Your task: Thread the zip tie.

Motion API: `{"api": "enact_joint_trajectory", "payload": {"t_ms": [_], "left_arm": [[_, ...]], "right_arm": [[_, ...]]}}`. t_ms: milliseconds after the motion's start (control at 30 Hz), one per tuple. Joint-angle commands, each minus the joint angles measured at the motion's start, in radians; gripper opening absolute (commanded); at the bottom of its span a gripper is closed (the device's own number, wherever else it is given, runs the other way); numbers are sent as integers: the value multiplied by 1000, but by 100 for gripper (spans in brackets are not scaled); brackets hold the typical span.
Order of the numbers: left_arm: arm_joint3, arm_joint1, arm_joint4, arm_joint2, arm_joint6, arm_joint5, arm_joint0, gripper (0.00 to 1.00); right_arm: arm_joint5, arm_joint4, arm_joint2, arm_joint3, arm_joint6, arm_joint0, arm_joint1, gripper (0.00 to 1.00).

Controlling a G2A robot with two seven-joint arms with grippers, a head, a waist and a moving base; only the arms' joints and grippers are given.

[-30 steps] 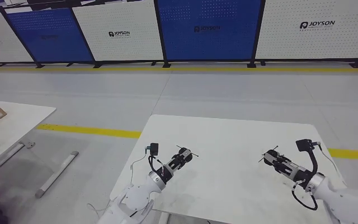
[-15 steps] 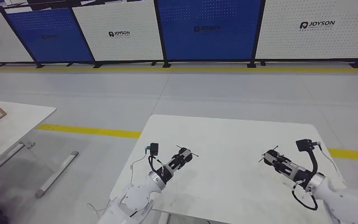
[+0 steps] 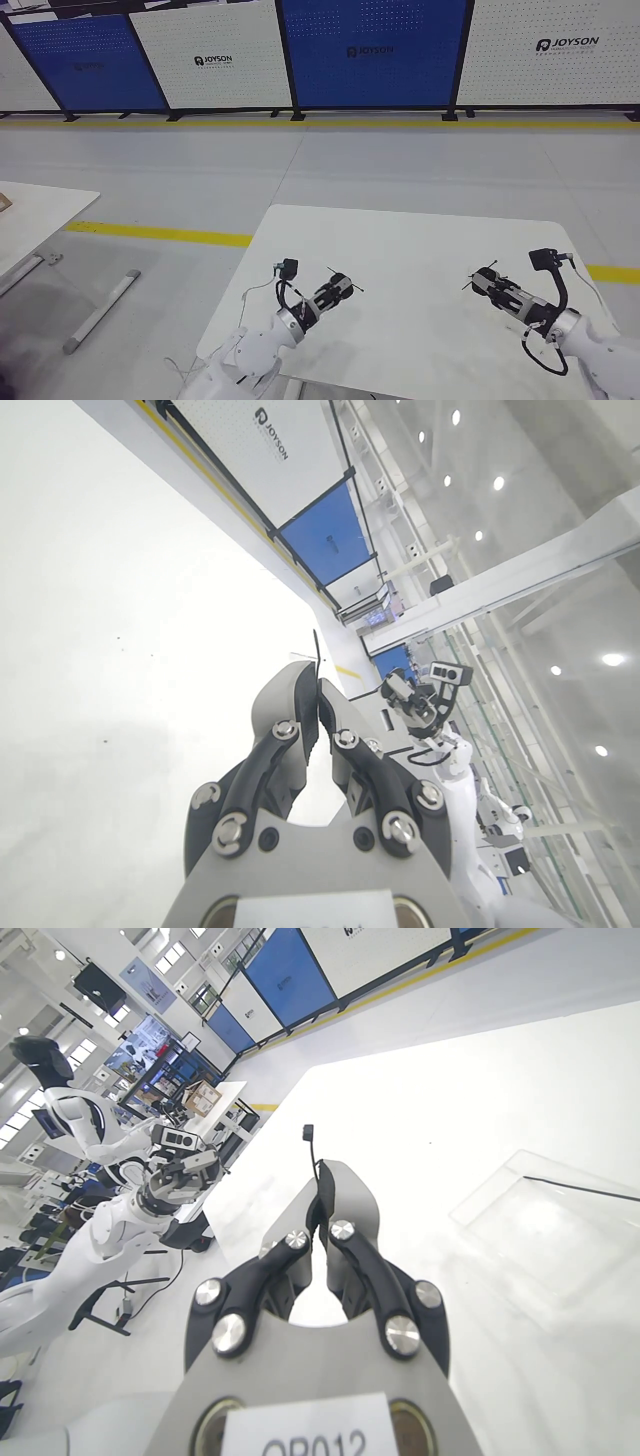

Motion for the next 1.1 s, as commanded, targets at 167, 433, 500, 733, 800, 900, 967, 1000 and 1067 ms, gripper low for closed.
{"api": "enact_joint_trajectory", "payload": {"t_ms": [167, 433, 500, 733, 800, 900, 967, 1000, 1067], "left_arm": [[53, -12, 41, 73, 23, 16, -55, 0], [53, -12, 41, 73, 23, 16, -55, 0], [52, -14, 34, 73, 37, 14, -55, 0], [61, -24, -52, 82, 122, -46, -58, 0], [61, -24, -52, 82, 122, -46, -58, 0], [61, -24, -52, 82, 122, -46, -58, 0], [61, -24, -52, 82, 122, -46, -58, 0], [61, -24, -52, 82, 122, -46, -58, 0], [61, -24, -52, 82, 122, -46, -58, 0]], "right_arm": [[0, 0, 0, 0, 0, 0, 0, 0], [0, 0, 0, 0, 0, 0, 0, 0], [0, 0, 0, 0, 0, 0, 0, 0], [0, 0, 0, 0, 0, 0, 0, 0], [0, 0, 0, 0, 0, 0, 0, 0], [0, 0, 0, 0, 0, 0, 0, 0], [0, 0, 0, 0, 0, 0, 0, 0], [0, 0, 0, 0, 0, 0, 0, 0], [0, 0, 0, 0, 0, 0, 0, 0]]}}
